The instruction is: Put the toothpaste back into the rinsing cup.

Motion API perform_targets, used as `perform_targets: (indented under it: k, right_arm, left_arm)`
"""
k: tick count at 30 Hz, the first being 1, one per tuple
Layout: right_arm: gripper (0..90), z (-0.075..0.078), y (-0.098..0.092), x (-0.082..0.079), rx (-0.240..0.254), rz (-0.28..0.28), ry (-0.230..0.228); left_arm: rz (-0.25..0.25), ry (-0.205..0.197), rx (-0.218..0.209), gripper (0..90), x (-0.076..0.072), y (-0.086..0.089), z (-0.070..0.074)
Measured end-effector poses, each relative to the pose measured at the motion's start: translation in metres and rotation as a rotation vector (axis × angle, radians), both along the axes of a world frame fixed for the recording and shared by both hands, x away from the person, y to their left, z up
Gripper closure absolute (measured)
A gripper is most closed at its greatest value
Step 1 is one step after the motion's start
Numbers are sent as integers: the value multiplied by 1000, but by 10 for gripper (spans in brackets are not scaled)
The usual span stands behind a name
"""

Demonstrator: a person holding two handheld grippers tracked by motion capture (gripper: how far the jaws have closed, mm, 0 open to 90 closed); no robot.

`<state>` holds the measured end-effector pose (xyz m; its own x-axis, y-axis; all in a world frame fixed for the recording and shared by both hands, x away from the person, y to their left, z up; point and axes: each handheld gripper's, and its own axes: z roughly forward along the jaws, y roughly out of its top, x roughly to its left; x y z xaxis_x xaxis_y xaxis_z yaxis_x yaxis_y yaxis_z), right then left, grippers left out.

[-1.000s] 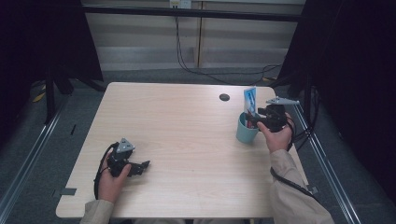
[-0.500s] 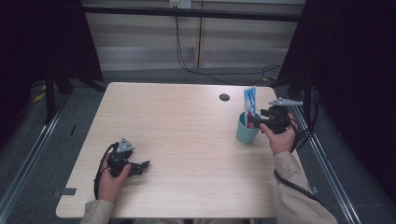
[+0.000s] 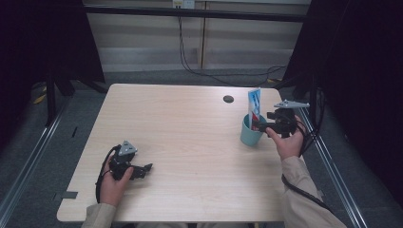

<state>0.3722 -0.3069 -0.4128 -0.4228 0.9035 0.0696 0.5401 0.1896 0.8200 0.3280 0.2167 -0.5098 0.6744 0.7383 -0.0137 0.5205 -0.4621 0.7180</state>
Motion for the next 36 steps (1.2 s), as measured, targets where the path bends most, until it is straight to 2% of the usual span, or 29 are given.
perform_targets:
  k: [9,16,17,23,36]
  right_arm:
    - [193,4,4,-7,-35,33,8]
    - [164,6,5,-13,-40,59,17]
    - [151,6,5,-14,-38,65,29]
    - [151,5,4,-21,-20,101,38]
    - [151,-1,14,-34,6,177,43]
  left_arm:
    - [0,0,0,116,0,0,0]
    - [0,0,1,116,0,0,0]
    - [0,0,1,116,0,0,0]
    - [0,-1,1,116,0,0,0]
    - [0,0,0,116,0,0,0]
